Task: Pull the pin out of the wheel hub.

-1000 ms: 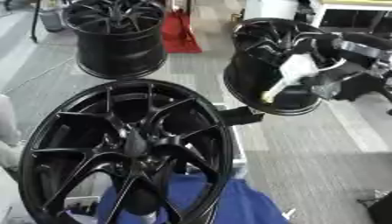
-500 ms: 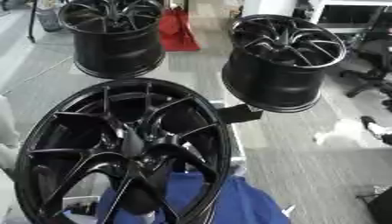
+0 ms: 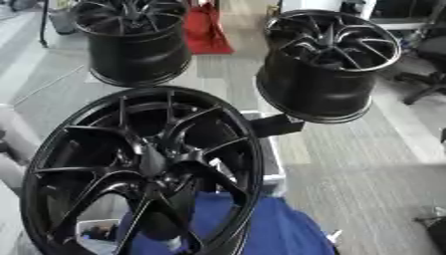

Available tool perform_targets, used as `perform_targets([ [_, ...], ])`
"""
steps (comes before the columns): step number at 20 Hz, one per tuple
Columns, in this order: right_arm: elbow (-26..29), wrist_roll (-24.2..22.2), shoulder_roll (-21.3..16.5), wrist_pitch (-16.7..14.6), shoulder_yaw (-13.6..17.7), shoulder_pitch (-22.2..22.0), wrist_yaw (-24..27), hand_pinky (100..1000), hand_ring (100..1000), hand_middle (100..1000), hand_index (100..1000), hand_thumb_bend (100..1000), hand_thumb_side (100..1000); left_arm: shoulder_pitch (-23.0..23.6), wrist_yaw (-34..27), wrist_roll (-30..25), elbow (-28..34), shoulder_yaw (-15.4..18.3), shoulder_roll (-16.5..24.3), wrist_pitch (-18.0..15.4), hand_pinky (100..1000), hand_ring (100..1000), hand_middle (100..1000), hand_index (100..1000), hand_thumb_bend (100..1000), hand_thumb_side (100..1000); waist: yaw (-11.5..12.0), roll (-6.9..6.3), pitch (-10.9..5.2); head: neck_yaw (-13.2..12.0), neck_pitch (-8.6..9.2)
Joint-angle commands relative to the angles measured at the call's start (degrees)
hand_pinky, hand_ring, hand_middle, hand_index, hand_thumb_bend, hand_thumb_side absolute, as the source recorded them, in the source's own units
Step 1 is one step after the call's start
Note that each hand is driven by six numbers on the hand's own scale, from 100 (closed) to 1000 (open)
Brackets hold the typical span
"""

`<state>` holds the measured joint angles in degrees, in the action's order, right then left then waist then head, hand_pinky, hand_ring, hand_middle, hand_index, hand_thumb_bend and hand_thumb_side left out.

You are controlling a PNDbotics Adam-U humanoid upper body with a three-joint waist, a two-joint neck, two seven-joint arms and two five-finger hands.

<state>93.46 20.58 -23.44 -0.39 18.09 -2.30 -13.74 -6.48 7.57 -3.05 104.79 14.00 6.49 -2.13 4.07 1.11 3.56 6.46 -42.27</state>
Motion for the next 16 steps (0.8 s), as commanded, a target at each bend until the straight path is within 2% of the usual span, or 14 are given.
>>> perform_targets([
  [1, 4.51, 1.34, 0.72, -0.68, -1.63, 1.44, 1.23, 654, 703, 797, 827, 284, 315, -0.49, -0.07, -0.02, 0.6, 0.0, 0.38, -0.18, 614, 650, 661, 858, 126, 632, 0.09, -0.15, -0.23, -0.27, 0.11],
  [2, 5.47, 1.18, 1.57, -0.71, -2.43, 1.84, 1.75, 652, 702, 794, 822, 261, 303, -0.51, -0.09, -0.08, 0.56, -0.06, 0.27, -0.2, 614, 650, 662, 858, 125, 633, 0.2, -0.23, -0.08, -0.36, 0.17],
  [7, 9.0, -1.5, 4.7, -1.07, -6.23, 3.55, 3.54, 646, 697, 791, 824, 258, 290, -0.59, -0.16, -0.4, 0.45, -0.35, -0.01, -0.34, 613, 651, 662, 858, 124, 635, 0.51, -0.54, 0.58, -0.95, 0.08],
  [9, 9.66, -2.49, 5.61, -1.64, -7.7, 4.1, 4.6, 645, 696, 789, 824, 256, 289, -0.68, -0.18, -0.35, 0.47, -0.28, -0.15, -0.37, 613, 651, 662, 858, 123, 635, 0.72, -0.68, 1.03, -1.88, 0.23],
  [12, 9.92, -4.07, 6.96, -2.31, -9.69, 4.69, 5.81, 643, 693, 787, 824, 253, 287, -0.75, -0.11, -0.49, 0.32, -0.46, -0.37, -0.36, 613, 652, 664, 858, 124, 638, 0.87, -0.66, 1.33, -3.29, -0.57],
  [15, 9.9, -4.69, 7.29, -2.59, -10.22, 4.81, 6.27, 643, 693, 787, 824, 253, 287, -0.76, 0.0, -0.48, 0.26, -0.48, -0.49, -0.36, 613, 652, 664, 858, 124, 638, 0.94, -0.65, 1.39, -3.62, -0.71],
  [16, 9.86, -4.79, 7.38, -2.6, -10.32, 4.88, 6.35, 640, 688, 780, 818, 226, 275, -0.76, 0.02, -0.49, 0.24, -0.5, -0.5, -0.35, 613, 654, 665, 858, 123, 639, 0.94, -0.63, 1.42, -3.73, -0.86],
])
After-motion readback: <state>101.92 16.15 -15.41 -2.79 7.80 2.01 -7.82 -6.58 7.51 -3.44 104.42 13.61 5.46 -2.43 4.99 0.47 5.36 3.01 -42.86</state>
